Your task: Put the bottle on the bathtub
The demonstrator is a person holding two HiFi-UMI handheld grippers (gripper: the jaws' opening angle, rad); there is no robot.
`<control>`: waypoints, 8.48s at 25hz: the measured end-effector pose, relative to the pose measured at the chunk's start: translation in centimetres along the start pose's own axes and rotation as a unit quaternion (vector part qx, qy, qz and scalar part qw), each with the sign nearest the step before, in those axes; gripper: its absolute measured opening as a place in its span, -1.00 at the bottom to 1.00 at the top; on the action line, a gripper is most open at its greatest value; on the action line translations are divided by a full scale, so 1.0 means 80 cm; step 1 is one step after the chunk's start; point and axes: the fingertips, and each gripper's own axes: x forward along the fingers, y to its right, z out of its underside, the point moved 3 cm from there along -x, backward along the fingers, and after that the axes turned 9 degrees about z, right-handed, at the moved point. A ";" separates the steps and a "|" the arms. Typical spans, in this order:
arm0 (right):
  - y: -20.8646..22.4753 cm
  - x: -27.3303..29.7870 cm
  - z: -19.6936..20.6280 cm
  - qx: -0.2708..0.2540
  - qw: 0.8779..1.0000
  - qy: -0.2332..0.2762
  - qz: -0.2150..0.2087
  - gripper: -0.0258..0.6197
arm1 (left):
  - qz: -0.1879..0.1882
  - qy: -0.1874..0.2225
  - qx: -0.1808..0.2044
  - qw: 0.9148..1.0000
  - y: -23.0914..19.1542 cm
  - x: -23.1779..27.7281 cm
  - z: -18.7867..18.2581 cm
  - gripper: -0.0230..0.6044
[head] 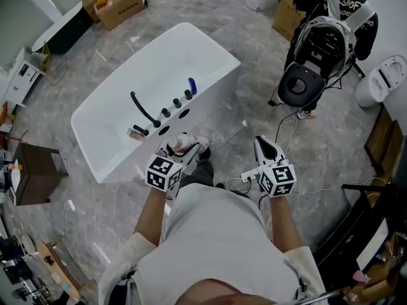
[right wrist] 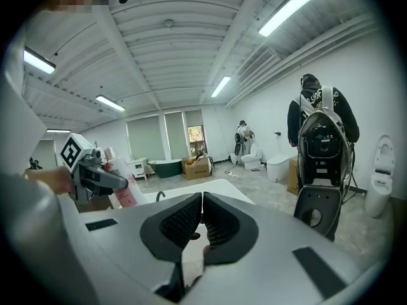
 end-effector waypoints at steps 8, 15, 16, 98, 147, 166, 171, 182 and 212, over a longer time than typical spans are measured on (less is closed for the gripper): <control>-0.002 0.075 -0.017 -0.023 1.000 -0.009 -0.016 -0.83 | 0.006 -0.010 0.011 1.000 -0.075 0.039 -0.026 -0.21; -0.016 0.187 -0.045 -0.039 0.999 -0.025 -0.028 -0.83 | 0.014 -0.022 0.023 0.999 -0.187 0.077 -0.064 -0.21; -0.022 0.206 -0.049 -0.043 0.998 -0.028 -0.032 -0.83 | 0.017 -0.025 0.022 0.999 -0.207 0.081 -0.069 -0.21; 0.184 0.677 0.081 -0.083 0.944 -0.214 -0.236 -0.83 | -0.194 -0.094 -0.120 0.969 -0.514 0.550 0.078 -0.20; 0.192 0.746 0.238 -0.047 0.927 -0.274 -0.251 -0.83 | -0.220 -0.098 -0.079 0.967 -0.595 0.668 0.208 -0.16; 0.193 0.742 0.234 -0.043 0.931 -0.267 -0.244 -0.83 | -0.226 -0.106 -0.070 0.966 -0.597 0.663 0.202 0.11; 0.192 0.736 0.230 -0.043 0.933 -0.261 -0.242 -0.83 | -0.228 -0.110 -0.064 0.965 -0.595 0.659 0.202 0.11; 0.191 0.691 0.159 -0.059 0.942 -0.222 -0.244 -0.83 | -0.258 -0.105 -0.041 0.960 -0.550 0.599 0.138 0.12; 0.150 0.484 -0.131 -0.086 0.977 -0.096 -0.172 -0.83 | -0.168 -0.003 -0.023 0.986 -0.337 0.297 -0.142 -0.47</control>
